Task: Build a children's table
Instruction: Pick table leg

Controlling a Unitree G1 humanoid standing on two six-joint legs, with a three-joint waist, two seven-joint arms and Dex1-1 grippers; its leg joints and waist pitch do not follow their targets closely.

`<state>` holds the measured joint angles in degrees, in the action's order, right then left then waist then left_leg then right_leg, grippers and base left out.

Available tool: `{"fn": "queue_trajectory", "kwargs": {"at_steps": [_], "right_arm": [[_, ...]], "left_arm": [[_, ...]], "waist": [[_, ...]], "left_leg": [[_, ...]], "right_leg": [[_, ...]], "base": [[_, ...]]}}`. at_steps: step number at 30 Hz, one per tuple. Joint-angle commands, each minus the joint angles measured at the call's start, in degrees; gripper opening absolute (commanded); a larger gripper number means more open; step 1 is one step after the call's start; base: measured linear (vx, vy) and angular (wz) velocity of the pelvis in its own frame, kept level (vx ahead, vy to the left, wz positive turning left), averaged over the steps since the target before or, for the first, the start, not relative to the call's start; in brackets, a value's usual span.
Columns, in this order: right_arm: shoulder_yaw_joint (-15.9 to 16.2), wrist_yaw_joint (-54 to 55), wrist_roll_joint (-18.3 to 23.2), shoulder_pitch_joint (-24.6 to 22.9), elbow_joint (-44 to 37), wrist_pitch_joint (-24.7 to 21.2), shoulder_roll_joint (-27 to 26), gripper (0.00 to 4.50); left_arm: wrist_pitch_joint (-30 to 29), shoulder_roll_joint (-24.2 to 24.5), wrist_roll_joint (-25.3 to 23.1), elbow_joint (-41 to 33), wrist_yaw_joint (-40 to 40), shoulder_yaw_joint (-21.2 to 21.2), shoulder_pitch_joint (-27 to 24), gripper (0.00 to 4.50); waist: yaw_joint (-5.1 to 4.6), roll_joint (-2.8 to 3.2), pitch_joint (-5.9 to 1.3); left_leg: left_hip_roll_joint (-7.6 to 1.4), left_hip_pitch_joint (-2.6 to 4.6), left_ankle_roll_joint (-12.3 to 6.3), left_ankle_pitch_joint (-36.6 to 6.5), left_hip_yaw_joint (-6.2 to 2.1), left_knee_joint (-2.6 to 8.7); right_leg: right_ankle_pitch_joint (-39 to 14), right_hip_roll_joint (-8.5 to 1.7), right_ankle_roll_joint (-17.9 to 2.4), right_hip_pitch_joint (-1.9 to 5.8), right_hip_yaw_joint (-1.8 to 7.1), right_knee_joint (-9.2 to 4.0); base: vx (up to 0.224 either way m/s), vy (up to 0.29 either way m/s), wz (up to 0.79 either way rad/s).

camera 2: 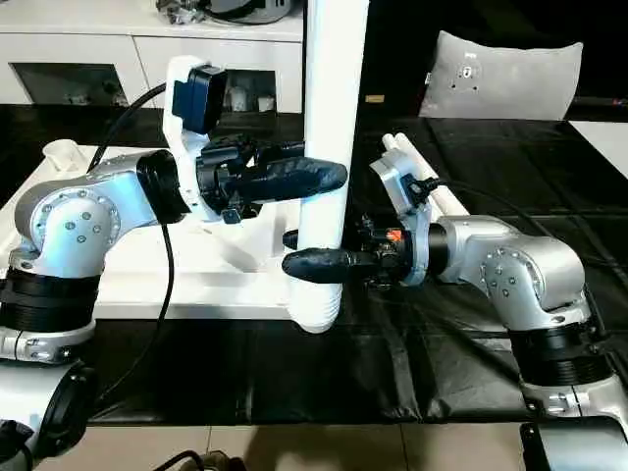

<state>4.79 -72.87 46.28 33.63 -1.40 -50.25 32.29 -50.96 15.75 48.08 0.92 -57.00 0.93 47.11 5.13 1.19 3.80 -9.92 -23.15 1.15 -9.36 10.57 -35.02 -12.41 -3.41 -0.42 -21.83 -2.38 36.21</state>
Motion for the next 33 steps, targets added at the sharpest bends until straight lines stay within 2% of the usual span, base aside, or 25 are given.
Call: {"fn": "queue_trajectory", "kwargs": {"at_steps": [1,7,8,10,15,18,25,26,27,30,33], "right_arm": [[0.32,-0.23,-0.24,0.58,-0.24,-0.22,-0.17,2.0],[0.38,0.65,-0.68,0.2,-0.55,0.24,-0.59,1.97],[0.3,1.13,-0.8,0.0,-0.66,0.41,-0.79,1.95],[0.21,1.61,-0.98,-0.19,-0.72,0.65,-1.06,1.95],[-0.05,3.23,-1.98,-0.85,-0.94,1.63,-2.08,1.95],[-0.13,5.58,-3.63,-1.06,-0.36,3.57,-3.18,1.94],[0.81,15.11,-10.73,-1.78,0.4,10.11,-7.56,1.93],[0.92,16.74,-11.62,-2.25,0.14,10.98,-8.55,1.93],[1.04,19.21,-12.6,-2.95,-0.33,11.78,-10.03,1.93],[1.34,22.47,-14.69,-3.69,-0.73,13.62,-11.64,1.92],[1.17,25.87,-16.65,-4.45,-0.66,15.58,-13.34,1.92]], "left_arm": [[1.81,0.52,-2.22,-0.4,1.09,0.56,1.07,1.85],[2.36,-0.06,-3.16,-0.48,3.41,0.21,0.53,1.85],[1.4,-0.16,-1.98,-0.97,3.43,-0.33,0.27,2.2],[0.72,-0.08,-1.48,-1.46,3.7,-0.62,0.01,2.55],[0.17,0.5,-0.98,-3.02,3.78,-1.11,-1.19,2.55],[0.23,0.85,-1.32,-3.31,4.77,-1.36,-1.75,2.55],[1.49,0.93,-2.55,-4.94,7.11,-1.94,-3.93,2.55],[1.4,0.59,-2.3,-5.39,7.86,-2.22,-4.26,2.55],[1.72,0.49,-2.75,-6.31,8.61,-1.92,-4.84,2.55],[2.95,1.09,-4.97,-7.43,9.46,-0.27,-5.76,2.55],[5.8,1.36,-9.23,-7.88,11.47,1.69,-6.91,2.55]], "waist": [[0.06,-0.96,-4.7],[0.06,-0.96,-4.74],[0.07,-0.97,-4.77],[0.07,-0.98,-4.75],[0.03,-0.85,-4.8],[0.03,-0.77,-4.76],[-0.26,-0.69,-4.67],[-0.28,-0.82,-4.67],[-0.29,-0.63,-4.68],[-0.32,-0.58,-4.66],[-0.42,-0.31,-4.54]], "left_leg": [[-2.9,1.75,-1.87,-5.14,-1.02,3.17],[-2.86,1.74,-1.81,-4.95,-0.98,3.09],[-2.83,1.71,-1.86,-4.85,-0.99,3.06],[-2.82,1.74,-1.96,-4.9,-0.98,3.08],[-2.89,1.71,-1.81,-4.85,-1.03,3.09],[-2.96,1.88,-1.39,-5.4,-1.04,3.17],[-2.95,1.86,-0.3,-5.59,-1.07,3.36],[-2.89,1.86,-0.36,-5.74,-1.01,3.38],[-2.97,1.85,-0.12,-5.83,-1.05,3.41],[-3.01,1.96,0.24,-6.41,-1.09,3.54],[-3.05,2.07,0.93,-7.62,-1.14,3.7]], "right_leg": [[-5.3,-4.38,-13.64,2.45,2.21,-3.92],[-4.98,-4.4,-13.71,2.49,2.24,-3.9],[-4.84,-4.4,-13.73,2.53,2.24,-3.86],[-4.93,-4.32,-13.77,2.46,2.21,-3.88],[-4.66,-4.4,-13.78,2.44,2.19,-3.78],[-5.4,-4.36,-13.6,2.28,2.18,-3.83],[-5.63,-4.38,-12.8,2.17,2.27,-3.78],[-5.72,-4.3,-12.72,2.18,2.26,-3.85],[-5.6,-4.37,-12.7,2.08,2.3,-3.74],[-6.11,-4.31,-12.17,2.02,2.29,-3.89],[-7.23,-4.3,-11.43,1.92,2.38,-4.02]], "base": [[0.0,0.0,0.0],[0.0,0.0,0.0],[0.0,0.0,0.0],[0.0,0.0,0.0],[0.0,0.0,0.0],[0.0,0.0,0.0],[0.0,0.0,0.0],[0.0,0.0,0.0],[0.0,0.0,0.0],[0.0,0.0,0.0],[0.0,0.0,0.0]]}}
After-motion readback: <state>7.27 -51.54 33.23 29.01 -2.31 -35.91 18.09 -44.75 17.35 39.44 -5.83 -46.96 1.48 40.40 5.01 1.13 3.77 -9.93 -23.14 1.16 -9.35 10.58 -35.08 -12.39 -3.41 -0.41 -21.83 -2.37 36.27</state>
